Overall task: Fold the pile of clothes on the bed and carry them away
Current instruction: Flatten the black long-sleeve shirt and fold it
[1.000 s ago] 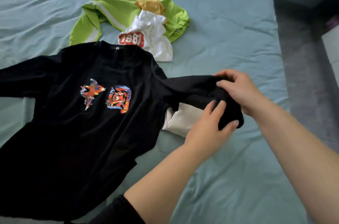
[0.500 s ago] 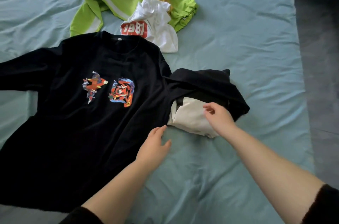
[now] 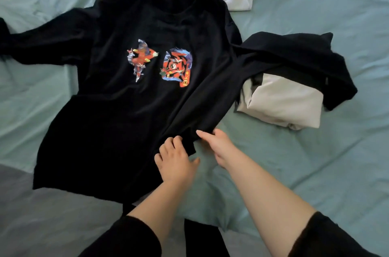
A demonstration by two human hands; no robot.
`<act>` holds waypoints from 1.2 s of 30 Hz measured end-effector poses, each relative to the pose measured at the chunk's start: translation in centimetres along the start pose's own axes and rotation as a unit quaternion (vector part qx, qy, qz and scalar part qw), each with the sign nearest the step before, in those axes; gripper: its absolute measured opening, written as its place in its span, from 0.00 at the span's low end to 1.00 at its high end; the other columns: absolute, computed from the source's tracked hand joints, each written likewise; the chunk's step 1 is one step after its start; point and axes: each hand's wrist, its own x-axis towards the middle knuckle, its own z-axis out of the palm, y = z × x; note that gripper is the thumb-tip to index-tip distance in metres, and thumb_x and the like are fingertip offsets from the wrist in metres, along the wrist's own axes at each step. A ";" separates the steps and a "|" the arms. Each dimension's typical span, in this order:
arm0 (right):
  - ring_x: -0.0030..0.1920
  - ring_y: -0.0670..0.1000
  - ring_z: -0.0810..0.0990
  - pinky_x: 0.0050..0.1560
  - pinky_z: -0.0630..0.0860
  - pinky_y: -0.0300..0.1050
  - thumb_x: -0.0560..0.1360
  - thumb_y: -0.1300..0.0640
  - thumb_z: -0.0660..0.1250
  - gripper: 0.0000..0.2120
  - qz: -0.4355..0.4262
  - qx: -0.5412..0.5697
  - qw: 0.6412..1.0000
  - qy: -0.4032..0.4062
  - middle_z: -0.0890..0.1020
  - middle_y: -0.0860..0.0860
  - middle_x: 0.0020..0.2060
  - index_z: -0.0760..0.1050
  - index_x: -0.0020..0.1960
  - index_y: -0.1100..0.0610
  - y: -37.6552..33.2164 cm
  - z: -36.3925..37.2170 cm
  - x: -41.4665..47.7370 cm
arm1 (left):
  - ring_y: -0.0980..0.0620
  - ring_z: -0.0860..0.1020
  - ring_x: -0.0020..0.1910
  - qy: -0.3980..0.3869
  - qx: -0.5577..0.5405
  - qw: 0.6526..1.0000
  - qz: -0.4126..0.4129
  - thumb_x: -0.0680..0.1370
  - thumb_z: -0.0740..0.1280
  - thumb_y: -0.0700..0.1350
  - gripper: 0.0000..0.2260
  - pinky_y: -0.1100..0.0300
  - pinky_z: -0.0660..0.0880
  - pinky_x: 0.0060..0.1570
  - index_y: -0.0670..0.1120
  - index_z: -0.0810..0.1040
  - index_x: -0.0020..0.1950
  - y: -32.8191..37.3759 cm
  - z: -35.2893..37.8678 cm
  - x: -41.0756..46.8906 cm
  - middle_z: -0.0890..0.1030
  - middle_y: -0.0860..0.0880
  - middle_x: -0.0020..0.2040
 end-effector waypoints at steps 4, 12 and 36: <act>0.45 0.43 0.80 0.41 0.74 0.31 0.76 0.55 0.68 0.12 -0.059 -0.084 0.994 0.043 0.84 0.51 0.50 0.79 0.57 0.60 1.0 1.6 -0.2 | 0.48 0.61 0.70 0.022 -0.036 0.999 -0.034 0.70 0.69 0.61 0.31 0.49 0.58 0.67 0.51 0.63 0.68 -0.9 -0.2 1.5 0.65 0.50 0.69; 0.20 0.47 0.74 0.37 0.77 0.55 0.77 0.54 0.66 0.10 -0.086 -0.069 0.970 0.218 0.75 0.52 0.24 0.74 0.45 0.61 1.3 -1.7 -2.2 | 0.55 0.77 0.33 -0.102 -0.078 0.986 0.103 0.77 0.58 0.42 0.14 0.60 0.70 0.30 0.58 0.78 0.43 -5.5 -4.8 0.9 0.80 0.55 0.37; 0.39 0.53 0.82 0.36 0.74 0.42 0.77 0.60 0.67 0.06 0.071 -0.110 0.977 0.167 0.83 0.55 0.38 0.71 0.44 0.59 16.9 -8.5 -12.6 | 0.51 0.69 0.66 -0.137 -0.085 0.974 0.159 0.80 0.61 0.48 0.20 0.55 0.73 0.60 0.53 0.68 0.72 -3.1 -1.1 -2.4 0.68 0.52 0.70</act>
